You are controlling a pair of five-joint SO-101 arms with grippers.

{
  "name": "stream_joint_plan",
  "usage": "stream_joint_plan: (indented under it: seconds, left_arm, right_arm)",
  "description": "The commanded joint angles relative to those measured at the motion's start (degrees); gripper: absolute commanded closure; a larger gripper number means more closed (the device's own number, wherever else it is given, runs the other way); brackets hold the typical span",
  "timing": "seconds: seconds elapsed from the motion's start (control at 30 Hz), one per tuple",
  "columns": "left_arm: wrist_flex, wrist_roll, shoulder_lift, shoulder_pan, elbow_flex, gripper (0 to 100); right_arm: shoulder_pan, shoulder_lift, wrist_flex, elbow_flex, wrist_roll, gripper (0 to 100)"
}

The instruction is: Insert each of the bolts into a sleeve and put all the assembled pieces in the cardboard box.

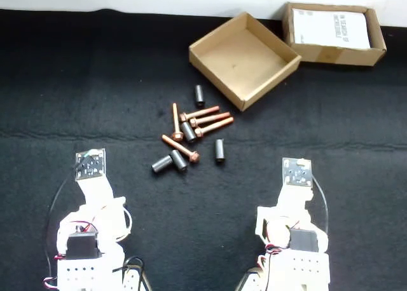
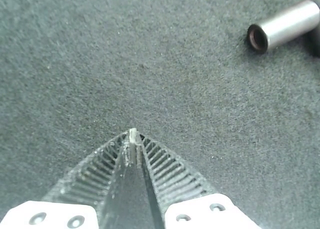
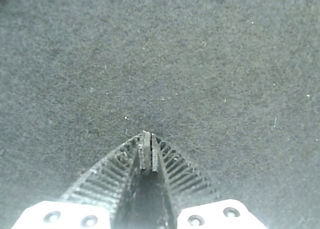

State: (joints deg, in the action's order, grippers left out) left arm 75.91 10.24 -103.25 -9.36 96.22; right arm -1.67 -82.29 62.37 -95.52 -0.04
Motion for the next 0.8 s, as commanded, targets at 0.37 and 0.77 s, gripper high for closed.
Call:
stream_joint_plan:
  seconds: [0.37, 0.77]
  left_arm:
    - [-2.9, 0.1, -0.7, 0.2, 0.8, 99]
    - [-11.3, -0.1, -0.7, -0.2, -10.7, 99]
  right_arm:
    - [0.6, 0.0, 1.0, -3.1, -0.2, 99.1]
    - [0.6, 0.0, 1.0, -3.1, -0.2, 99.1]
